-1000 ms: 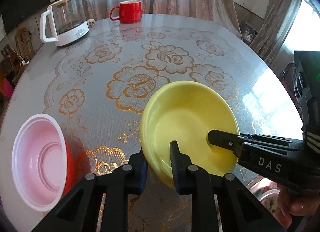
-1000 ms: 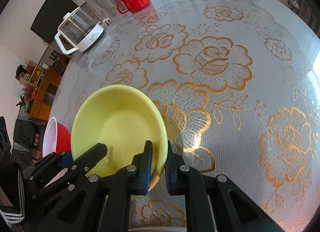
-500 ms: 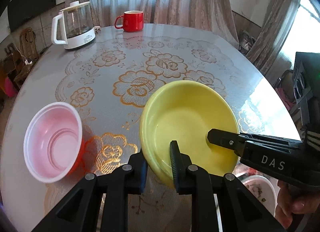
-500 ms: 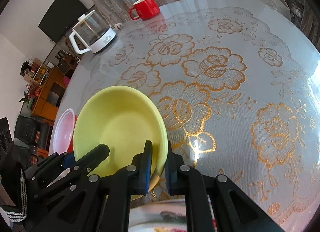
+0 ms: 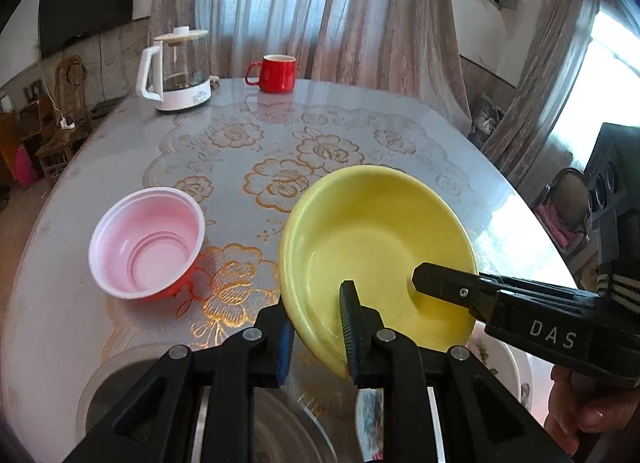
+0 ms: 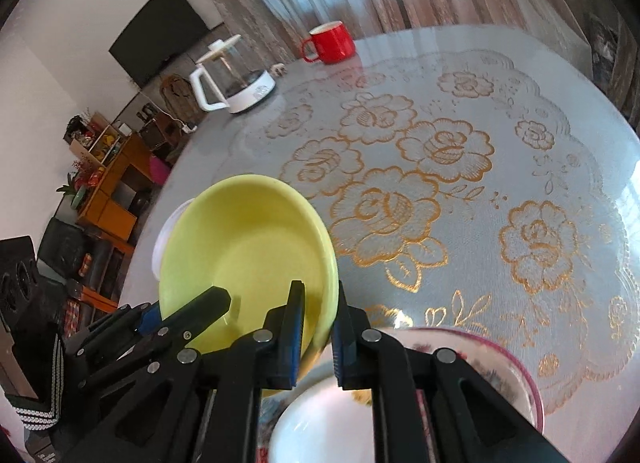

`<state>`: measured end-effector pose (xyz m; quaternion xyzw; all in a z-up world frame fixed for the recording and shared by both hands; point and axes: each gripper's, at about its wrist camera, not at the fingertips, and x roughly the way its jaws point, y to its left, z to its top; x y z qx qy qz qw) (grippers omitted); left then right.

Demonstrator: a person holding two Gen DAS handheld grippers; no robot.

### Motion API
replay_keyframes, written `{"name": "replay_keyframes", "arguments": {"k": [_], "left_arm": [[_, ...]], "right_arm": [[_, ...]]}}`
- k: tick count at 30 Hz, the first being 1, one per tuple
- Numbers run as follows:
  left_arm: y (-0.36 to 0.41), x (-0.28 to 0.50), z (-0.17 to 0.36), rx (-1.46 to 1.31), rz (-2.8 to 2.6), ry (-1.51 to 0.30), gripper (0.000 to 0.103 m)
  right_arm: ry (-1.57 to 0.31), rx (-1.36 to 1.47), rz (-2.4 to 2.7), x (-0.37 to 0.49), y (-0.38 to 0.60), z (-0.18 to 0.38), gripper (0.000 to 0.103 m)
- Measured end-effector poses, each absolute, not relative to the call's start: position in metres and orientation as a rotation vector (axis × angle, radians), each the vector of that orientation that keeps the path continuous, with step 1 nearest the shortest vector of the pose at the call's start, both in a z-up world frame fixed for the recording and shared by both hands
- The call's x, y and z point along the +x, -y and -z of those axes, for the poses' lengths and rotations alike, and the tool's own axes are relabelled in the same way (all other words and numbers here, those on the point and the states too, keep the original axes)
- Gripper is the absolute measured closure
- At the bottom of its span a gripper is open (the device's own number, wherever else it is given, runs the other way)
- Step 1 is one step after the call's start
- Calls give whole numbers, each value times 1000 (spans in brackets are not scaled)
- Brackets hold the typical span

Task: Organize plates and bowls
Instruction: 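Carry the yellow bowl with both grippers over the steel bowl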

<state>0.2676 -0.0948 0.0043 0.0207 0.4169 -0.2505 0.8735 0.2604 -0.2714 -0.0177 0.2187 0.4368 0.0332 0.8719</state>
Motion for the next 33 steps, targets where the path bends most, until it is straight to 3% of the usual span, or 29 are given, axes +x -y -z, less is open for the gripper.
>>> {"name": "replay_keyframes", "arguments": {"k": [33], "left_arm": [[-16,158,-7,-76,382,-762,81]], "right_arm": [[-873,421,-236,181,165,16,90]]}}
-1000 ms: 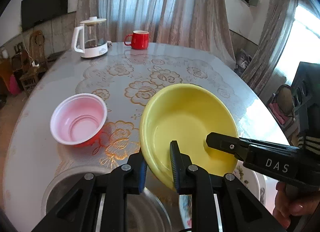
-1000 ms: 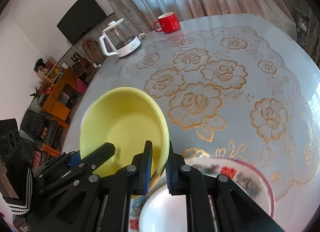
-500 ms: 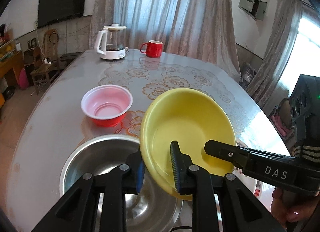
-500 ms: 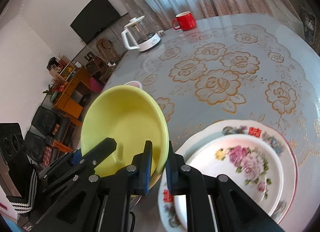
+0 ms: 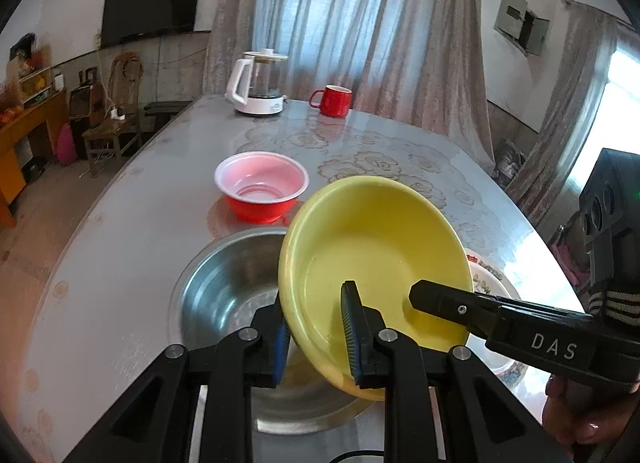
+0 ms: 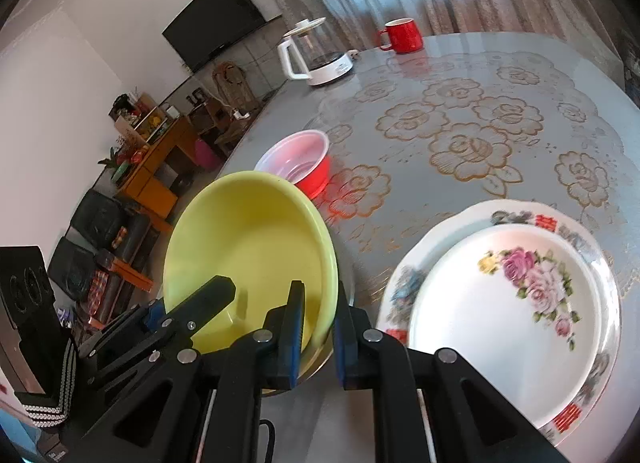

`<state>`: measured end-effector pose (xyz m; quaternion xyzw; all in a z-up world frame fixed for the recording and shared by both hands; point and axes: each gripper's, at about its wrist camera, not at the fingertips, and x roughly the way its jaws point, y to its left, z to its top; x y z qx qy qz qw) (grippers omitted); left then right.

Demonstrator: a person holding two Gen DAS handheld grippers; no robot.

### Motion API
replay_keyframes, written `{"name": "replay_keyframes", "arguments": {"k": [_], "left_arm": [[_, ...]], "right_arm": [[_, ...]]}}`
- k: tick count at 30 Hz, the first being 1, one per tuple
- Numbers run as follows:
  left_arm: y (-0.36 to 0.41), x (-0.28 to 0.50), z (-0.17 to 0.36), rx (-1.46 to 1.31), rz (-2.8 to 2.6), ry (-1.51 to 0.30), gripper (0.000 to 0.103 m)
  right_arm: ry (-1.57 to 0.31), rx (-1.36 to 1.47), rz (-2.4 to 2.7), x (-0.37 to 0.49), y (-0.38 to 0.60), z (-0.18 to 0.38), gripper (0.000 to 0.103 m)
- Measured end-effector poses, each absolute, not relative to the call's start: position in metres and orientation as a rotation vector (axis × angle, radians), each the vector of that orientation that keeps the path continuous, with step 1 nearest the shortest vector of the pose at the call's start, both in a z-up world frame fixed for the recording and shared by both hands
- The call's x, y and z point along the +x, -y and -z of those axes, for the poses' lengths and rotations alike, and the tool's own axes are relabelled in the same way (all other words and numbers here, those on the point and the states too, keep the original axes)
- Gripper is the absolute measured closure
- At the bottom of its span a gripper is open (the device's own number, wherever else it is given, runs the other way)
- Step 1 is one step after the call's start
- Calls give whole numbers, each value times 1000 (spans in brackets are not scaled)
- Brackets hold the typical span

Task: Organize plates and bowls
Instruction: 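Carry the yellow bowl with both grippers over the steel bowl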

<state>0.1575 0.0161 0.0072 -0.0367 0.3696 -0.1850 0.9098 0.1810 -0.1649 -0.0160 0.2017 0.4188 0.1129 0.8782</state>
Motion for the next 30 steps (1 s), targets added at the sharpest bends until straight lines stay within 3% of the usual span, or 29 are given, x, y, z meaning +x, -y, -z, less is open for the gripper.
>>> {"name": "replay_keyframes", "arguments": {"k": [30], "left_arm": [[-62,138,19,-124,306,-800,78]], "right_arm": [[-948,353,-291,183,114,43,90]]}}
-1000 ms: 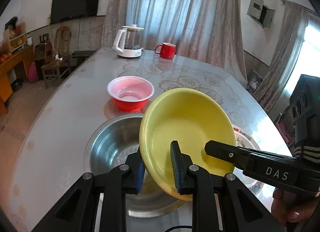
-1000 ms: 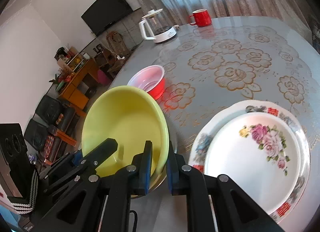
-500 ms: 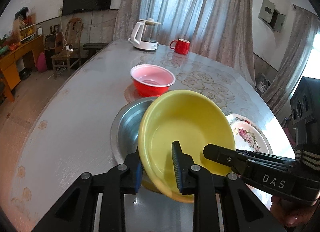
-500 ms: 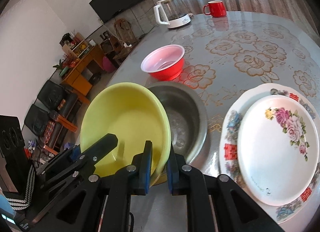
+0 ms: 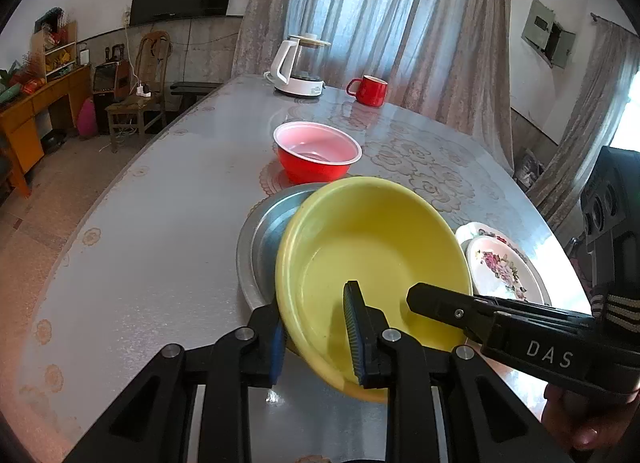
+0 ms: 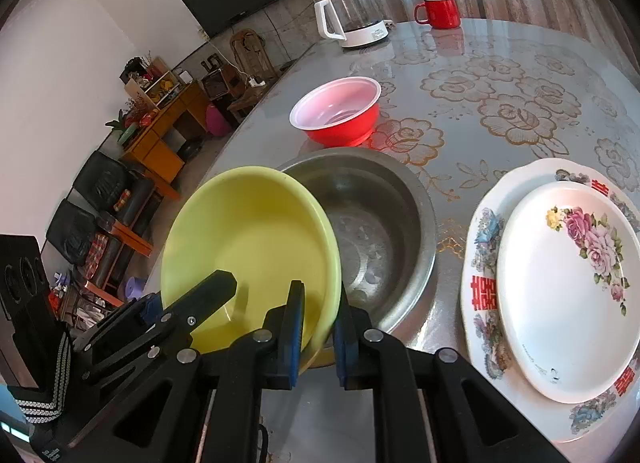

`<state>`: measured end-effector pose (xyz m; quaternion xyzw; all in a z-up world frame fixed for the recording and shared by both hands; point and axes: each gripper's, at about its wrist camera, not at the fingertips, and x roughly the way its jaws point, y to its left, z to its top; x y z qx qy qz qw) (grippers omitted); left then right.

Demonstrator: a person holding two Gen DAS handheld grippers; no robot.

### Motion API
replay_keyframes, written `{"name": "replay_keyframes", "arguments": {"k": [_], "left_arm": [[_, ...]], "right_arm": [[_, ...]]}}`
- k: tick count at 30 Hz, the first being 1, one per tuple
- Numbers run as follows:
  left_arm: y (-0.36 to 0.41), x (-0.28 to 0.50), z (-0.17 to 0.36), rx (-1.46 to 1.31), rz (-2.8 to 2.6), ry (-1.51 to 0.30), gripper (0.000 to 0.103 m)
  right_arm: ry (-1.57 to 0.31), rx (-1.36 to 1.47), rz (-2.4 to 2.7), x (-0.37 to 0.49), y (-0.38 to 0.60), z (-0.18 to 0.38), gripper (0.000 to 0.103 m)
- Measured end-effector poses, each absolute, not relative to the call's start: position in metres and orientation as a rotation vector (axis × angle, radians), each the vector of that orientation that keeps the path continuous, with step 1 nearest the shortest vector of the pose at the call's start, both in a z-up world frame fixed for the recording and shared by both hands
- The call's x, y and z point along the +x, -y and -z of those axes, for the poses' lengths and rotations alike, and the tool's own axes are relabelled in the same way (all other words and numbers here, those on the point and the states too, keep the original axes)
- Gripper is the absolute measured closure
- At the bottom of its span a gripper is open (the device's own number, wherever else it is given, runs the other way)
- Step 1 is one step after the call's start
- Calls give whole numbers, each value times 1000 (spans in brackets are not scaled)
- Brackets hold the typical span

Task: Organize plates and bowls
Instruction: 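Carry the yellow bowl with both grippers over the steel bowl, then lower the yellow bowl into the steel bowl and open both grippers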

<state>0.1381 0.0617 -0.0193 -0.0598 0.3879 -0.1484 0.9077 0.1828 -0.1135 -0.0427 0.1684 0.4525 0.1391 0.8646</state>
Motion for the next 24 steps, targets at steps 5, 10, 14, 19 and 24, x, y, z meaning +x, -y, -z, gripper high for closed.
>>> {"name": "replay_keyframes", "arguments": {"k": [5,10,14,19,24], "left_arm": [[-57,145,21,-117,315,-813,78],[-45,152,24,-78,329,-824,78],[-37,161,29,-53,333,-840,78],[-40,167,35,-68,306,-850,72],[-52,163,32,-110,309,-835,58]], "right_arm": [[-950,372,-280,189,118,46,90],[-951,384,-252,193,124,47,90],[-957,379,-220,199,129,49,90],[-991,354,-202,213,128,58,90],[-1008,333,-199,221,123,64,91]]}}
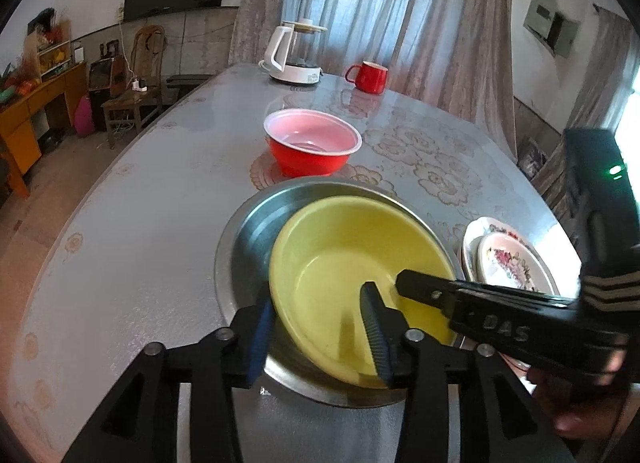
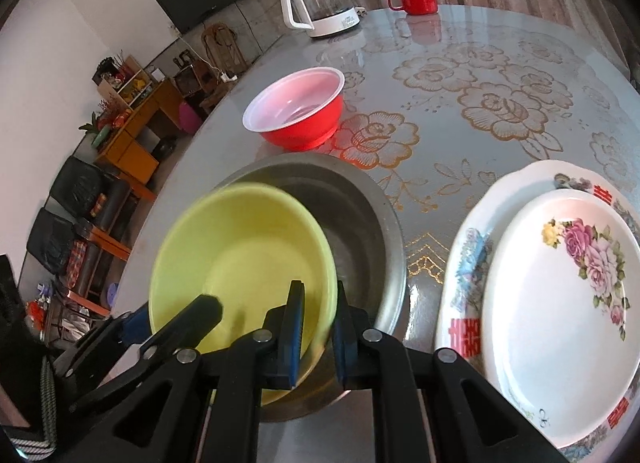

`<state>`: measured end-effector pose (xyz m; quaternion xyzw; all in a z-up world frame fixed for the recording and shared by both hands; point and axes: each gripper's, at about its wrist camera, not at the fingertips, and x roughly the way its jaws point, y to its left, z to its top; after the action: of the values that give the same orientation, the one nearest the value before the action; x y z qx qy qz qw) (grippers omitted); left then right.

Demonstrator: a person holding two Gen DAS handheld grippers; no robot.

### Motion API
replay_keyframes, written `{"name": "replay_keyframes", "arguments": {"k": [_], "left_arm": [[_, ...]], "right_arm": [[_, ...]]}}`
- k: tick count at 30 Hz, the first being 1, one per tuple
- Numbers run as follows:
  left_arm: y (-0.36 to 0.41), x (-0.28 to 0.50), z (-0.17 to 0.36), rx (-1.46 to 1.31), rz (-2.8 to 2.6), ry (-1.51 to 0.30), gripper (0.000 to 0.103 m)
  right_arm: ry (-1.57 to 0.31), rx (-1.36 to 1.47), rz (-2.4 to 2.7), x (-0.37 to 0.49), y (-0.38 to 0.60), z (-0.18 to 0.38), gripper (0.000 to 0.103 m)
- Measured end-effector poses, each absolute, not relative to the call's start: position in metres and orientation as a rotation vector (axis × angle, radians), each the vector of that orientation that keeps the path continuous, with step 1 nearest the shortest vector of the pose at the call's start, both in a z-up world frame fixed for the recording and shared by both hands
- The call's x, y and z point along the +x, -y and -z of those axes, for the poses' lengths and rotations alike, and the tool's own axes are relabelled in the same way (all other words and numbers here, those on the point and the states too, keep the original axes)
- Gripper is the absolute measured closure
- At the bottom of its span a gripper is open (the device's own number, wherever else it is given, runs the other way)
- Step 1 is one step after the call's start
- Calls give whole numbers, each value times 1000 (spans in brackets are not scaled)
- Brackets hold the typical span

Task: Organize plates and bowls
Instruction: 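Lower the yellow bowl into the steel bowl and open both grippers, then move both grippers to the rim of the red-and-pink bowl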

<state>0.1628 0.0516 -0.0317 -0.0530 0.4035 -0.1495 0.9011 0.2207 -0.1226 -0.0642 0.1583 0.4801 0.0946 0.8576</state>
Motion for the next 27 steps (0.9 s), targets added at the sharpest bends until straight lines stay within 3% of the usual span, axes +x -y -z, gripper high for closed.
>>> {"name": "replay_keyframes", "arguments": {"k": [6,9,11,13,15,22,27], "left_arm": [[-62,156,20,-158,312,-797,56],[-66,150,12,-167,304,-761,47],[-70,147,9,-171,285,-741,32],[-76,145,7,-184,267,-729,30],[-80,145,8,-193,257,-732,30],[-87,143,18,-218,221,-761,27],[-84,142,21,-220,207,-769,15]], "right_arm": [[-997,253,-169,225,114,62,90],[-1002,231,-164,228,111,64,88],[-993,223,-158,227,112,62,82],[-959,229,-146,223,116,57,79],[-926,229,-123,218,119,51,70],[-892,271,-139,205,129,42,70],[-909,300,-166,198,125,44,70]]}}
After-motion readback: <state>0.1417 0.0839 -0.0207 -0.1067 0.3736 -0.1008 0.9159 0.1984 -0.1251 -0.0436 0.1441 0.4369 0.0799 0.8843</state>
